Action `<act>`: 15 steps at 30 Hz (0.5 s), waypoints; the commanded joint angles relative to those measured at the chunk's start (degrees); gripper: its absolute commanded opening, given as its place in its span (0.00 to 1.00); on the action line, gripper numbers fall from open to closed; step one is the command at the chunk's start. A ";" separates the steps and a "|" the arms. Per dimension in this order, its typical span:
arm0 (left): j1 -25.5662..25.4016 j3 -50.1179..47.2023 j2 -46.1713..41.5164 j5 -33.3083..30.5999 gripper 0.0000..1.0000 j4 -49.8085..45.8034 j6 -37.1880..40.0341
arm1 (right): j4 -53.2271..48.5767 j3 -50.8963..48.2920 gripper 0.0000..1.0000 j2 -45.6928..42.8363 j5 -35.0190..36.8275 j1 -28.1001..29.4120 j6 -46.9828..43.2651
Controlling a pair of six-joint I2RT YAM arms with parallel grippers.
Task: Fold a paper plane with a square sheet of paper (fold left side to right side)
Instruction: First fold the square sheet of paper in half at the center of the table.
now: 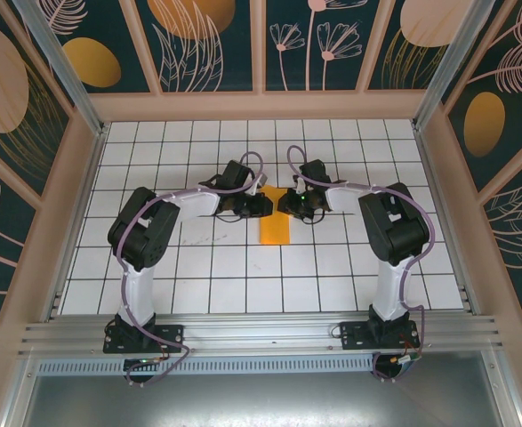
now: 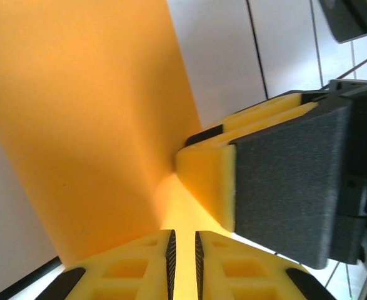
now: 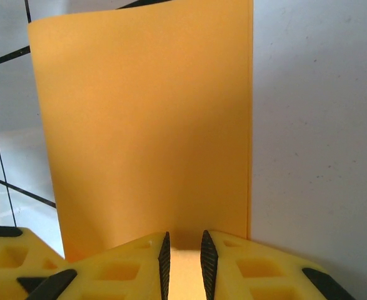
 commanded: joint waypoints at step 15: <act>0.35 -5.17 0.62 -6.48 0.14 -3.06 2.67 | -7.49 -0.44 0.25 4.04 5.67 0.60 -2.03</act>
